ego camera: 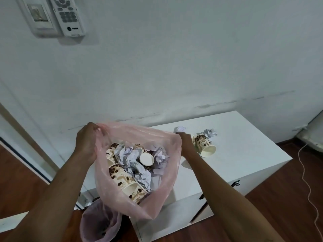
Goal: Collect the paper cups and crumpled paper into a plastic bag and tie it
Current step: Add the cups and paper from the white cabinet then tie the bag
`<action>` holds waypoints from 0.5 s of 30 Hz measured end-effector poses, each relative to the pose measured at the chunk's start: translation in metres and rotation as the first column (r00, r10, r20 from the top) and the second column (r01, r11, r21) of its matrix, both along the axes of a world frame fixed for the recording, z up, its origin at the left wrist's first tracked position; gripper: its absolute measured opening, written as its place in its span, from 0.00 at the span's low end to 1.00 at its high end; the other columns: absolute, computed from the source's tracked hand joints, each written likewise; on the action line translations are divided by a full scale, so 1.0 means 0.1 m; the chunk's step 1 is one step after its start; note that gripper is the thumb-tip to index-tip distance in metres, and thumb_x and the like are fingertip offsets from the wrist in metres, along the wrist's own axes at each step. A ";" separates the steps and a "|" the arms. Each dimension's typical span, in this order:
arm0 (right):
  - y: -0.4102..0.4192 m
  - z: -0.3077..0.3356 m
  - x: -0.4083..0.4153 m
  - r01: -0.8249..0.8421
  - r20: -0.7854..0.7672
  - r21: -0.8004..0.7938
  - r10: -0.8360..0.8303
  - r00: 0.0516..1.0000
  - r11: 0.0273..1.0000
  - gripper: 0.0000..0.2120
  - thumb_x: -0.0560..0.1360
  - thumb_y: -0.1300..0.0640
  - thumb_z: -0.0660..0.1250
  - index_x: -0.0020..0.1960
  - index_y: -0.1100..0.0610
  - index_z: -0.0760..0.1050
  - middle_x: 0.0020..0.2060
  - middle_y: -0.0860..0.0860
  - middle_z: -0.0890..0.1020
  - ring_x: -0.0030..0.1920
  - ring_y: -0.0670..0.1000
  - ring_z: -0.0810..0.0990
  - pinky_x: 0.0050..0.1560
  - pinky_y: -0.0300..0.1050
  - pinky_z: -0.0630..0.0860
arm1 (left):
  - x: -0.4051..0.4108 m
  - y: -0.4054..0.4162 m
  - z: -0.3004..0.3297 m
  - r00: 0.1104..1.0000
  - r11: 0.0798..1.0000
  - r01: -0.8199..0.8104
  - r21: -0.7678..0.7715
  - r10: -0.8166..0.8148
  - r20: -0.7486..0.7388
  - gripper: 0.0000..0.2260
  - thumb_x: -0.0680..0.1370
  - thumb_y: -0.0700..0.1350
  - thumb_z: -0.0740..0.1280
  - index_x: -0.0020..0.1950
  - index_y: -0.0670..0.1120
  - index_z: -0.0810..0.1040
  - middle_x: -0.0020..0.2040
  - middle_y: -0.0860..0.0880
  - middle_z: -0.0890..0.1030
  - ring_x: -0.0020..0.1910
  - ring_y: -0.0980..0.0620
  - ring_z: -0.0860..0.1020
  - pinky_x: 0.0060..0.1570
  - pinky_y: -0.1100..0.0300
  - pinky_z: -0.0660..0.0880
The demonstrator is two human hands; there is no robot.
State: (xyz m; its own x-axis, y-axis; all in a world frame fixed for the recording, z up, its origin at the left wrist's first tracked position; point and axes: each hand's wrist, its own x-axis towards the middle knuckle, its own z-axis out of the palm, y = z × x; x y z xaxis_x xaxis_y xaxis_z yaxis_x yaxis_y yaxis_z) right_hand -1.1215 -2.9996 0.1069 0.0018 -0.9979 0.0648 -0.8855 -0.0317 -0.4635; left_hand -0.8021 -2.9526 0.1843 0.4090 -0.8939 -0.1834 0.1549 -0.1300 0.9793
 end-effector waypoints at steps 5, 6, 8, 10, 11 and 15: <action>0.10 0.70 -0.09 0.258 0.476 -0.291 -0.095 0.875 0.921 0.02 0.72 0.58 0.72 0.42 0.57 0.82 0.38 0.50 0.85 0.33 0.47 0.82 0.37 0.34 0.75 | -0.06 -0.07 0.01 1.000 1.000 -0.012 0.012 0.012 -0.010 0.06 0.75 0.38 0.59 0.42 0.41 0.76 0.39 0.45 0.76 0.39 0.48 0.75 0.42 0.55 0.71; 0.17 0.90 -0.07 0.272 0.554 -0.308 -0.061 0.830 0.912 0.03 0.72 0.58 0.72 0.43 0.57 0.82 0.38 0.50 0.85 0.29 0.47 0.81 0.30 0.34 0.73 | -0.07 -0.08 0.02 1.000 1.000 -0.018 0.019 0.018 -0.014 0.06 0.75 0.39 0.60 0.44 0.41 0.75 0.38 0.45 0.76 0.39 0.48 0.74 0.43 0.55 0.70; 0.36 1.28 0.03 0.235 0.664 -0.318 0.039 0.746 0.919 0.03 0.73 0.58 0.72 0.44 0.57 0.81 0.38 0.50 0.84 0.23 0.49 0.78 0.21 0.37 0.69 | -0.12 -0.10 0.05 0.999 1.000 -0.004 0.025 0.005 -0.037 0.05 0.75 0.40 0.60 0.43 0.42 0.74 0.37 0.46 0.75 0.38 0.48 0.73 0.43 0.55 0.70; 0.55 1.50 0.18 0.093 0.664 -0.322 0.155 0.731 0.942 0.02 0.73 0.60 0.72 0.45 0.58 0.81 0.38 0.51 0.83 0.22 0.50 0.76 0.18 0.41 0.69 | -0.18 -0.10 0.09 0.999 1.000 0.010 0.013 -0.009 -0.049 0.05 0.75 0.40 0.59 0.46 0.41 0.74 0.38 0.46 0.74 0.38 0.48 0.73 0.42 0.55 0.70; 0.64 1.56 0.27 -0.015 0.649 -0.307 0.221 0.728 0.952 0.02 0.73 0.61 0.72 0.44 0.58 0.81 0.38 0.52 0.83 0.22 0.51 0.76 0.18 0.43 0.70 | -0.20 -0.10 0.11 0.999 1.000 0.022 0.005 -0.022 -0.034 0.07 0.74 0.39 0.59 0.47 0.41 0.75 0.38 0.45 0.75 0.39 0.48 0.73 0.41 0.54 0.70; 0.81 1.42 0.54 -0.443 0.448 -0.090 0.433 0.782 0.892 0.03 0.73 0.63 0.72 0.47 0.58 0.82 0.41 0.50 0.84 0.23 0.46 0.78 0.21 0.38 0.71 | -0.24 -0.10 0.17 0.999 0.999 0.034 0.022 -0.034 0.017 0.12 0.68 0.43 0.59 0.46 0.41 0.77 0.43 0.43 0.76 0.42 0.48 0.73 0.42 0.52 0.68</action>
State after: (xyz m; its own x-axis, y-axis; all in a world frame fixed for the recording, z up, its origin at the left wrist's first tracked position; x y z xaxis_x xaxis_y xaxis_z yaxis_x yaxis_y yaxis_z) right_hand -1.0672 -2.9184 0.2487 0.4145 -0.8979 0.1484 -0.4752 -0.3526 -0.8061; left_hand -0.8266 -2.9625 0.2017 0.3819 -0.9033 -0.1956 0.1330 -0.1557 0.9788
